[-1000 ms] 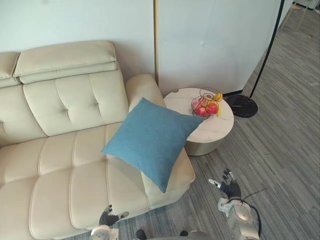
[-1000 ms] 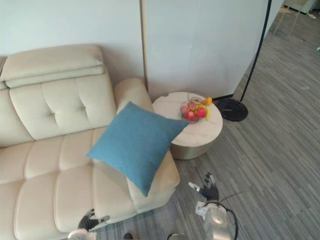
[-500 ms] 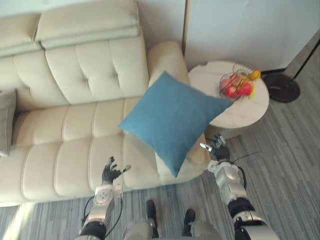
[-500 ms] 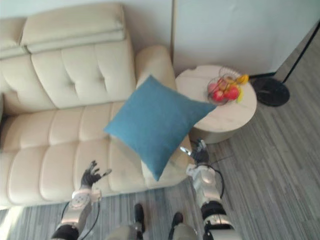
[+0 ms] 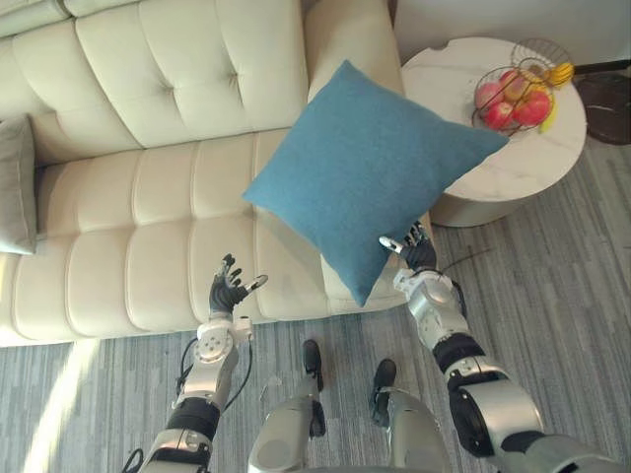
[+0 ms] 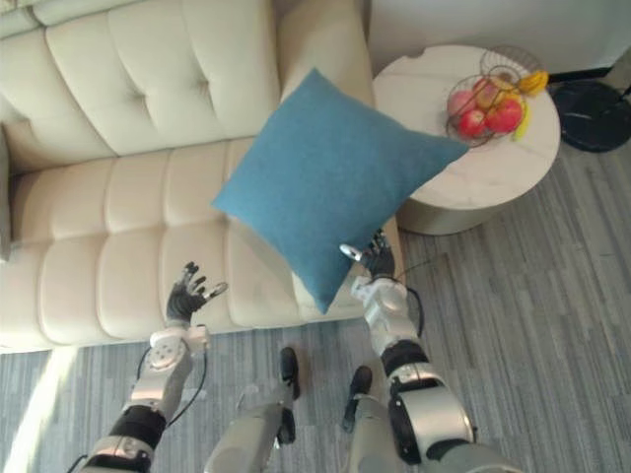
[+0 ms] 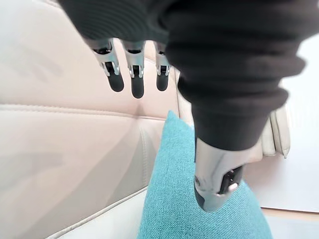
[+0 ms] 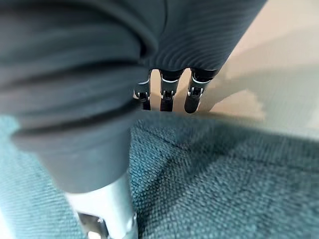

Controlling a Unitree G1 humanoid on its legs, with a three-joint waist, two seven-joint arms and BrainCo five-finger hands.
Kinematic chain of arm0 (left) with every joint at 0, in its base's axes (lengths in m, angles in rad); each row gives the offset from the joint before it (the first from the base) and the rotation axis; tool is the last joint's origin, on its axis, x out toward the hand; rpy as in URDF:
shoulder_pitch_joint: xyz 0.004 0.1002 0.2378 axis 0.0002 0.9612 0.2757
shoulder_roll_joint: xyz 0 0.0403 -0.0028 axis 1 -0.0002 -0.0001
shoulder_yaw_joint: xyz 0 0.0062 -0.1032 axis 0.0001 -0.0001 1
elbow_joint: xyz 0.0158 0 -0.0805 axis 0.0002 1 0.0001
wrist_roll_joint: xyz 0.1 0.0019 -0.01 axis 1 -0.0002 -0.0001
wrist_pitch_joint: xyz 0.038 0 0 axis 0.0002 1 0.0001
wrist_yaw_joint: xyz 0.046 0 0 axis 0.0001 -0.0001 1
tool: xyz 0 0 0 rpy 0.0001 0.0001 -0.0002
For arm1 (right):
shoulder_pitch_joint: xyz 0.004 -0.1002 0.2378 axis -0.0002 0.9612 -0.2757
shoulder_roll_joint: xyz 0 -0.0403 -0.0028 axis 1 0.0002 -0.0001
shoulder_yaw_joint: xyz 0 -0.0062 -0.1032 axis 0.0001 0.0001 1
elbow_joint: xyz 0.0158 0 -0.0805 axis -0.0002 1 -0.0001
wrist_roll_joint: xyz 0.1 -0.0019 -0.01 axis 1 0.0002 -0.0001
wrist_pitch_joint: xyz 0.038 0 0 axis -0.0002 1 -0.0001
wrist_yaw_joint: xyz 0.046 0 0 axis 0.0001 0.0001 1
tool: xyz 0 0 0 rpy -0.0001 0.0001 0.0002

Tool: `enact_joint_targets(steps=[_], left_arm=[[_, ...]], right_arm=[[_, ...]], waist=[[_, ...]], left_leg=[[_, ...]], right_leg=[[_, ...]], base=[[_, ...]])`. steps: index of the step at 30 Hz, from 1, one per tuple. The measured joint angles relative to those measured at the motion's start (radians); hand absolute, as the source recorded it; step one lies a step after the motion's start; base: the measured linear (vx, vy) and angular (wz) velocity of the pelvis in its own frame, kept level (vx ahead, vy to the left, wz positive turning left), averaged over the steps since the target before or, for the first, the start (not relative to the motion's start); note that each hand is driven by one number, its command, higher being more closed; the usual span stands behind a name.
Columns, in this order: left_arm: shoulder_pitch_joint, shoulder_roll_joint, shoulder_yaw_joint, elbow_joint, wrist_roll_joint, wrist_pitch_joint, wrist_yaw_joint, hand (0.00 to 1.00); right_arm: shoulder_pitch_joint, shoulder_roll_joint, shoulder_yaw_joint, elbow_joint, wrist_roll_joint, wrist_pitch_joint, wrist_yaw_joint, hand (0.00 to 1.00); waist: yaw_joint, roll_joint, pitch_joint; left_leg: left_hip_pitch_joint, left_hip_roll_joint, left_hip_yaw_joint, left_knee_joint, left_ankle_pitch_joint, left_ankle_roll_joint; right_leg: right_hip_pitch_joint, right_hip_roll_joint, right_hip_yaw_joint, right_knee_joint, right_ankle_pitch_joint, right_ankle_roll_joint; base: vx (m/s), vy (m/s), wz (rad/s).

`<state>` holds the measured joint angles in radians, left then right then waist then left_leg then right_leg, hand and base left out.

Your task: Pick up cushions and gather them together orderly.

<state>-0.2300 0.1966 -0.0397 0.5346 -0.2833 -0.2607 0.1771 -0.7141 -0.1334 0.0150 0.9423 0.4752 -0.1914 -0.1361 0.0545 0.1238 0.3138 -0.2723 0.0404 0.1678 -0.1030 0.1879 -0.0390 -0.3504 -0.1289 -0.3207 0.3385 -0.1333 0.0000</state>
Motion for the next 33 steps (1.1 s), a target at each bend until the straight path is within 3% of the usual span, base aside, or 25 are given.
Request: enact_joint_targets(steps=[3, 12, 22, 27, 33], left_arm=[[-0.019, 0.013, -0.012, -0.006, -0.021, -0.001, 0.017, 0.0], [-0.032, 0.018, -0.019, -0.006, -0.033, -0.008, 0.019, 0.0], [0.056, 0.015, 0.0, -0.115, -0.033, -0.008, 0.016, 0.0], [0.092, 0.032, 0.064, -0.173, -0.033, -0.008, 0.0, 0.0], [0.103, 0.151, 0.09, -0.173, -0.035, 0.006, -0.06, 0.0]], right_arm=[[-0.043, -0.025, 0.002, 0.017, 0.005, 0.0, -0.005, 1.0], [-0.07, -0.063, 0.03, 0.002, 0.008, -0.001, -0.002, 1.0], [0.231, -0.064, 0.026, -0.251, -0.004, -0.014, 0.042, 1.0], [0.436, -0.064, -0.004, -0.349, -0.087, -0.013, 0.075, 1.0], [0.581, -0.065, -0.009, -0.38, -0.203, -0.003, 0.124, 1.0]], waist=[[0.002, 0.006, 0.032], [0.002, 0.006, 0.034], [-0.013, -0.001, 0.034], [-0.045, -0.022, 0.007], [-0.056, -0.064, -0.049]], left_leg=[[-0.011, 0.0, -0.02, 0.0, 0.007, -0.005], [-0.052, 0.0, -0.04, 0.0, 0.026, -0.004], [-0.005, 0.001, -0.016, 0.0, 0.017, -0.013], [0.036, 0.006, -0.015, 0.0, 0.0, -0.023], [0.068, 0.005, 0.016, 0.0, -0.023, -0.018]], right_leg=[[-0.01, -0.006, -0.017, 0.019, -0.007, -0.004], [-0.053, -0.012, -0.032, 0.044, -0.015, -0.01], [-0.01, 0.001, 0.013, 0.015, -0.009, -0.006], [0.043, 0.011, 0.017, -0.032, -0.001, 0.006], [0.08, 0.021, 0.049, -0.084, 0.021, 0.02]], base=[[-0.04, -0.034, 0.14], [0.0, -0.027, 0.07], [0.03, -0.011, -0.09], [0.03, 0.004, -0.06], [0.06, 0.019, -0.15]])
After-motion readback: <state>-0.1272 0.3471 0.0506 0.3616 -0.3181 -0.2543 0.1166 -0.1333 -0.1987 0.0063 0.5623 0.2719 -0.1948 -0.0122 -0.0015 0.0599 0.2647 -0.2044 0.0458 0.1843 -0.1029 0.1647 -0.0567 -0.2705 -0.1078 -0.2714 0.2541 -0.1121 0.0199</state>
